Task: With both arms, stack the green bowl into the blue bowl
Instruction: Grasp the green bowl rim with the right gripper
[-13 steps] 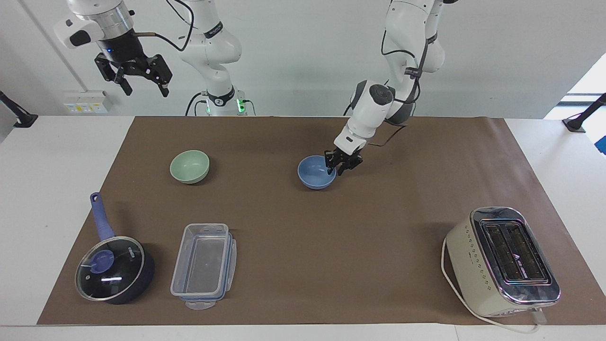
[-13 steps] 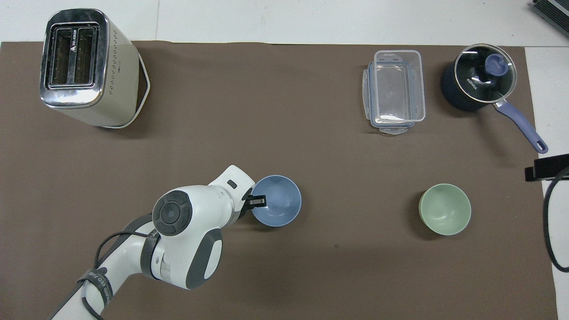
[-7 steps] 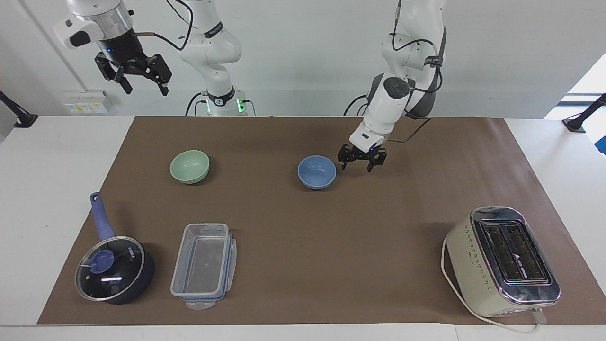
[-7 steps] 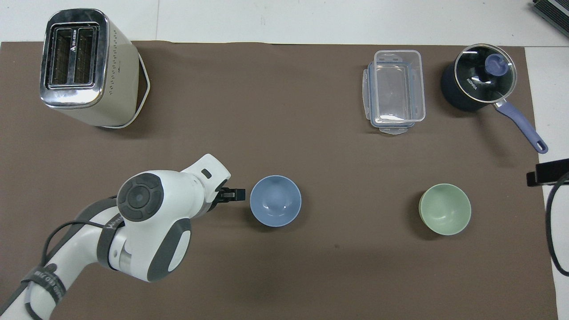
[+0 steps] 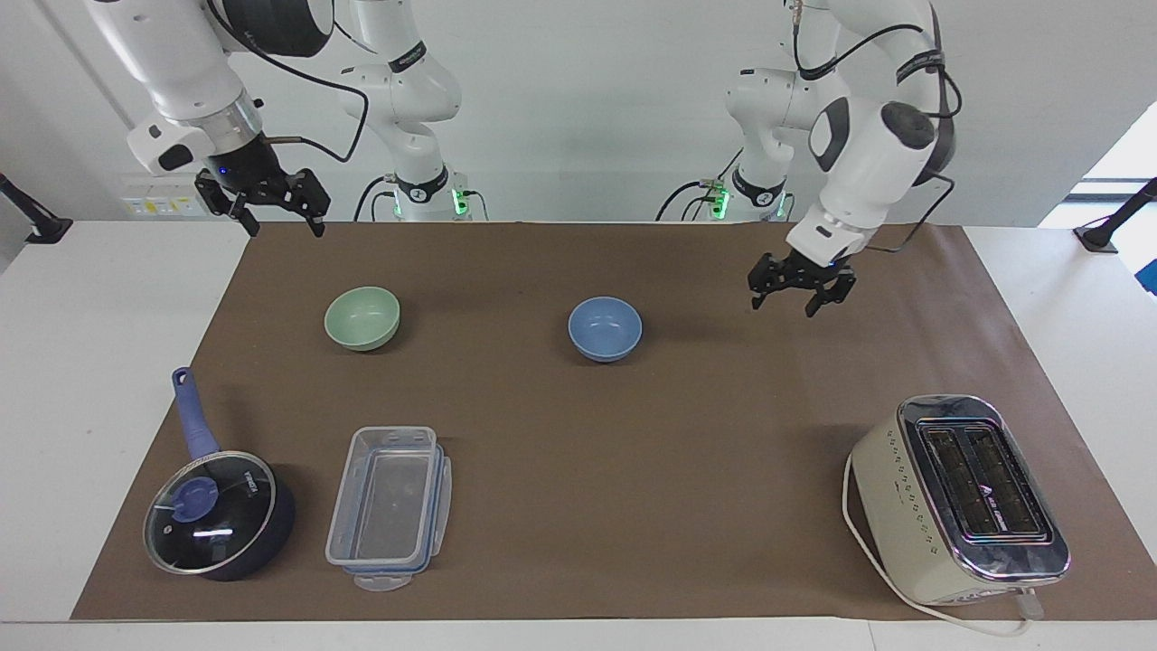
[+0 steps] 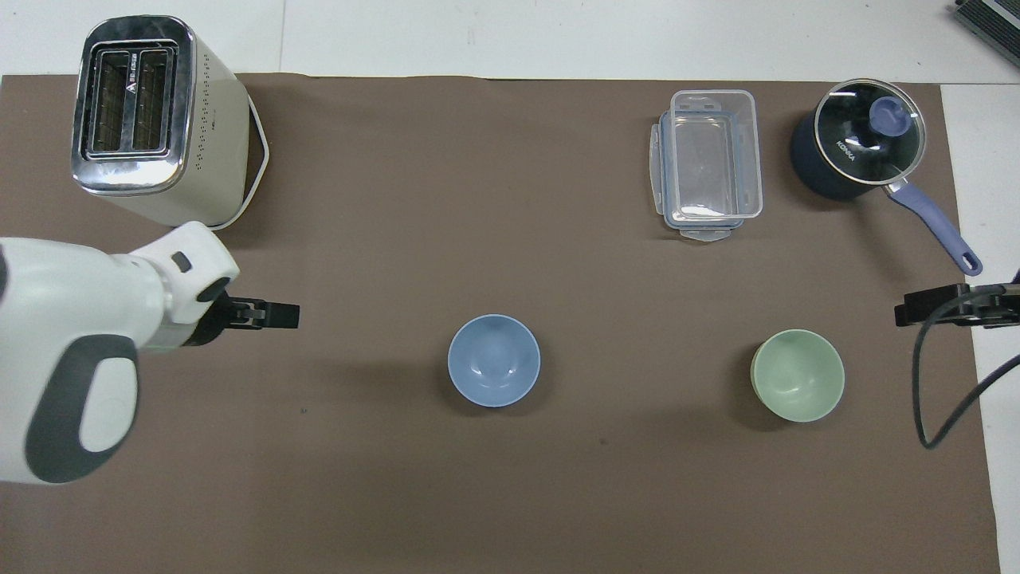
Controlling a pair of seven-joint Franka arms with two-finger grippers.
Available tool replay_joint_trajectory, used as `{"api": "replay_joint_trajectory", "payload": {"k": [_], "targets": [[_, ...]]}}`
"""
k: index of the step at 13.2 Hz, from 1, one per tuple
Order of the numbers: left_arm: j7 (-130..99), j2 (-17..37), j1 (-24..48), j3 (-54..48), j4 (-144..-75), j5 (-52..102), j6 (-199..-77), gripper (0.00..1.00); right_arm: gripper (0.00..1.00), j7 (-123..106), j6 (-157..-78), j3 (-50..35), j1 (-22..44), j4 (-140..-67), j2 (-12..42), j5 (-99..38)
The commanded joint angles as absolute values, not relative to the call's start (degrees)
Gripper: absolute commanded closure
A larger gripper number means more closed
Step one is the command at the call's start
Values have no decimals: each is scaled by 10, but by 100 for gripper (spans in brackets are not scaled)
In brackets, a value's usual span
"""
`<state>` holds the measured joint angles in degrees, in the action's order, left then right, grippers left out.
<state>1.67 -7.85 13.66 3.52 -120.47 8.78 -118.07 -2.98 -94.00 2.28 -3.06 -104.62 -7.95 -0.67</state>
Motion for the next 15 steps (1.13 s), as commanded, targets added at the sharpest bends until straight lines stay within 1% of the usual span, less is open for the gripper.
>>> {"api": "replay_joint_trajectory", "payload": {"k": [1,3,4,6,7,8,10,12,13,15], "targets": [[42,-47,102,27,-1070,45,-1082,0,0,-59,-985,23,-42,-1113,-97,-7],[51,-38,96,32,-998,12,-1040,0,0,-97,-1037,24,-47,-1168,-97,-7],[56,-27,79,32,-960,10,-1015,0,0,-109,-1063,23,-55,-1193,-95,-7],[58,-3,69,32,-882,9,-944,0,0,-136,-1135,24,-61,-1254,-86,-8],[58,9,62,32,-855,4,-919,0,0,-148,-1180,23,-67,-1289,-84,-8],[63,13,57,33,-840,-2,-913,0,0,-162,-1217,23,-69,-1319,-83,-8],[69,11,41,34,-839,-3,-909,0,0,-178,-1251,23,-75,-1349,-81,-8],[72,13,38,33,-838,-2,-883,0,0,-218,-1322,23,-92,-1388,-55,-8],[72,12,38,33,-838,-2,-882,0,0,-237,-1345,23,-103,-1397,-43,-8],[73,11,37,33,-838,-4,-880,0,0,-240,-1348,23,-110,-1399,-38,-9]]}}
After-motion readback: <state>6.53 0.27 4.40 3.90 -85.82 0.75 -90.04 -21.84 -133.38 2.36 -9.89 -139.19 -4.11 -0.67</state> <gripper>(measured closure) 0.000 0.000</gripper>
